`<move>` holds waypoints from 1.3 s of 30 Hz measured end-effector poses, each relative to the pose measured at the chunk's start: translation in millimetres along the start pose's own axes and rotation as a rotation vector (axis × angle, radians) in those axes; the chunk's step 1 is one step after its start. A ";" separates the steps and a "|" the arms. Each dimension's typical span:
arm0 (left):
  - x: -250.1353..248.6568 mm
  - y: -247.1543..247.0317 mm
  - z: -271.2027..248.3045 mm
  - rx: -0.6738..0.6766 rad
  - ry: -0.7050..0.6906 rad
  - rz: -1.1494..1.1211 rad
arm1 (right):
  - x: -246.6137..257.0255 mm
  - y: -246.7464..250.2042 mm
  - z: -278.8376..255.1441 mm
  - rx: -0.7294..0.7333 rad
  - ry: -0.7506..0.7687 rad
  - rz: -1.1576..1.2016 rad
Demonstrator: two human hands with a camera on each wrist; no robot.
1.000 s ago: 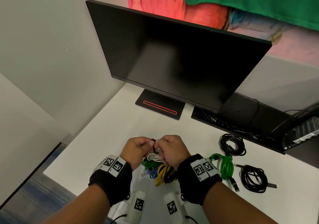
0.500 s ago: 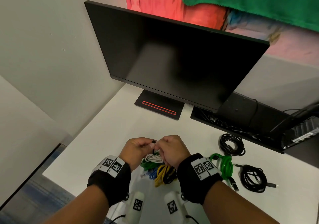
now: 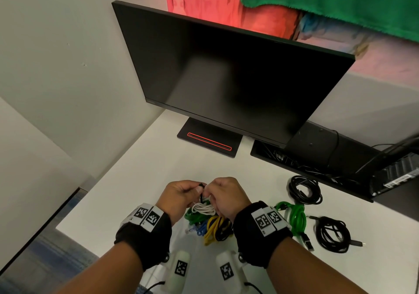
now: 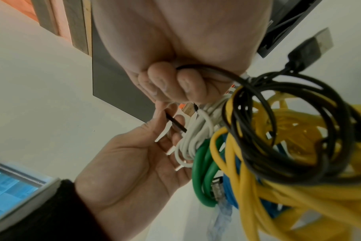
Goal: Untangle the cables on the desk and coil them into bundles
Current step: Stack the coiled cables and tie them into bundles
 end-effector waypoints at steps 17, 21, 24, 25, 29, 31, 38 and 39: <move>-5.2 4.8 0.1 0.027 0.062 -0.030 | -4.6 -0.8 -2.6 0.043 0.011 0.006; -10.3 3.5 -3.9 0.049 0.041 0.016 | -4.1 -3.3 -1.7 0.034 0.051 -0.025; -14.6 -0.9 -13.5 0.212 -0.068 0.229 | -0.4 -4.6 -1.4 0.019 0.088 -0.043; -15.8 0.0 -13.3 0.221 -0.071 0.254 | -0.1 -4.5 -1.2 0.004 0.095 -0.052; -17.4 3.9 -3.1 0.064 0.040 0.122 | -1.5 -5.8 -1.7 -0.046 0.117 -0.124; -19.6 3.2 0.7 -0.027 0.038 0.138 | -1.7 -8.0 -3.3 -0.047 0.146 -0.165; -36.9 -2.3 -2.5 -0.169 -0.059 0.303 | 2.0 5.3 -11.9 -0.077 0.296 -0.370; -40.1 -4.5 -4.6 -0.172 -0.091 0.310 | 2.8 8.3 -12.8 -0.093 0.326 -0.381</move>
Point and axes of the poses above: each hand's wrist, its own z-axis towards the middle knuckle, its own y-axis out of the back of the hand, x = y × z, the point moved 1 cm from there along z, towards the middle knuckle, and after that the axes turned 11 degrees about y, right-handed, at the moved point
